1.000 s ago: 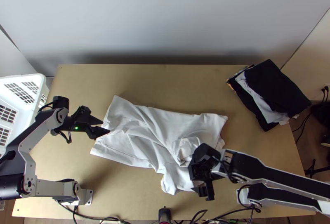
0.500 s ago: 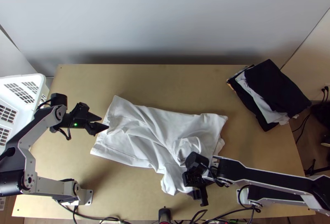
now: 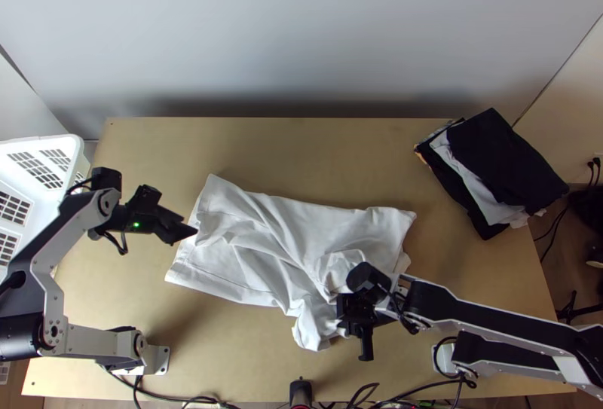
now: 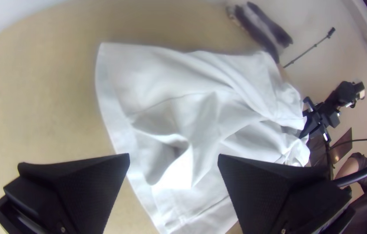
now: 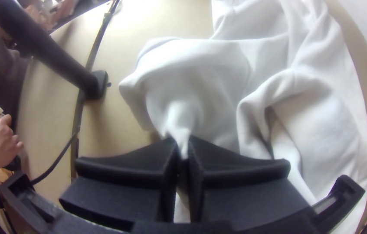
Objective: Fold the t-shirt
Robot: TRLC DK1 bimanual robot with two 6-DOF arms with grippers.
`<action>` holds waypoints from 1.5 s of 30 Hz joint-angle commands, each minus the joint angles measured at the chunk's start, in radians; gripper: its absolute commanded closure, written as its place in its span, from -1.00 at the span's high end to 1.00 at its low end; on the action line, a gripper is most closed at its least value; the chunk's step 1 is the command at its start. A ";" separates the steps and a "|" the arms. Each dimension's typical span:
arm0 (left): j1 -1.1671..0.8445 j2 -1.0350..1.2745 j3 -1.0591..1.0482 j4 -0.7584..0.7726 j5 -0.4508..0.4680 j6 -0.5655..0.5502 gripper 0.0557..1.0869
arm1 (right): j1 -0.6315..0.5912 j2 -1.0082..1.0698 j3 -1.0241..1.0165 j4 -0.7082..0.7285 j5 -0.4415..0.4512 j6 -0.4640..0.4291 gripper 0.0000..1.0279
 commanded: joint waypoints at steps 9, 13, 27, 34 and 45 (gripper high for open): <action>0.101 0.114 0.056 -0.493 -0.277 -0.152 0.87 | -0.026 -0.032 -0.006 0.015 0.000 0.023 -0.95; 0.096 0.078 0.003 -0.491 -0.275 -0.152 0.87 | -0.022 -0.020 0.000 0.019 0.000 0.040 -0.95; -0.012 -0.057 -0.149 -0.275 -0.090 -0.233 -0.63 | -0.022 -0.015 0.038 0.042 0.000 0.073 -0.95; -0.005 -0.090 -0.174 -0.218 -0.090 -0.256 -0.93 | -0.134 -0.087 0.079 0.023 -0.036 0.062 -0.95; 0.093 -0.053 -0.106 -0.218 -0.060 -0.193 -0.93 | -0.229 -0.356 -0.008 -0.156 -0.146 0.063 -0.95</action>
